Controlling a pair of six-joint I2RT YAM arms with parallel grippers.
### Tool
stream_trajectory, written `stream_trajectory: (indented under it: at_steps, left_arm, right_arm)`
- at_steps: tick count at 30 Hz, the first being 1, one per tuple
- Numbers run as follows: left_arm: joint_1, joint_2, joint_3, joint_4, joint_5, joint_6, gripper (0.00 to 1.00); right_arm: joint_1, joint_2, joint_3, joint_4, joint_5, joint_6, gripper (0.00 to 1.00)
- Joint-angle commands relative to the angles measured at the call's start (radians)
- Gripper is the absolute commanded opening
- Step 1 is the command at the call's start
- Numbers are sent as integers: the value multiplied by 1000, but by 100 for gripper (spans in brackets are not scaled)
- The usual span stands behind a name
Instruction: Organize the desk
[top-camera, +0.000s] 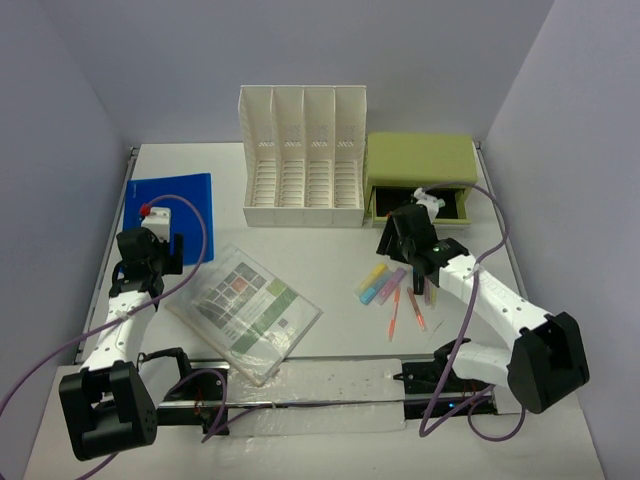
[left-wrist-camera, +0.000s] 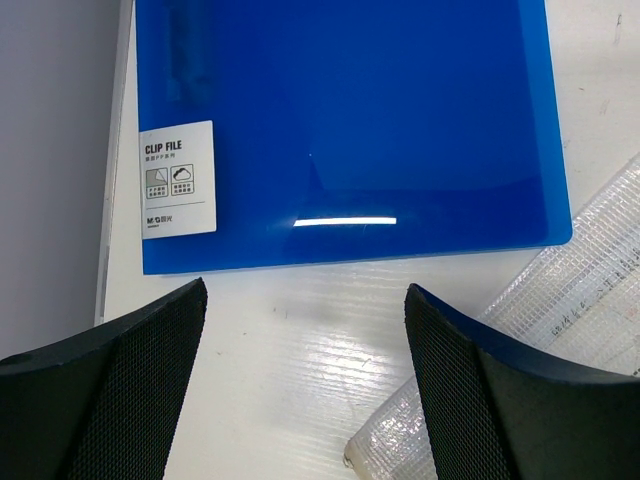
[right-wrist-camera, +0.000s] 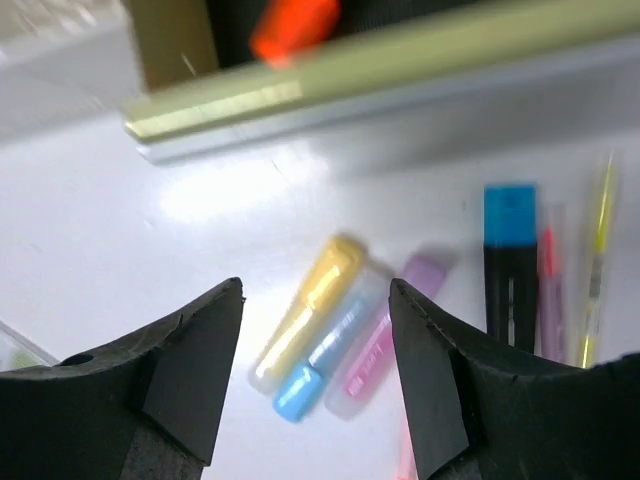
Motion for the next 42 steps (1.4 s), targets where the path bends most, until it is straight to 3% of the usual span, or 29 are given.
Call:
stream_trajectory:
  at_steps: [1, 9, 15, 34, 42]
  left_arm:
    - [6, -26, 3, 30, 27, -1, 86]
    - [7, -37, 0, 31, 41, 2, 86]
    - [6, -32, -3, 34, 46, 3, 86]
    - [7, -26, -1, 31, 48, 2, 86]
    - [8, -22, -1, 31, 51, 2, 86]
  right_arm:
    - [50, 48, -50, -87, 5, 98, 68]
    - [226, 216, -29, -127, 78, 187, 60]
    - [269, 227, -7, -139, 147, 198, 55]
    - [281, 432, 114, -68, 167, 114, 50]
    - [283, 483, 94, -17, 98, 120, 51]
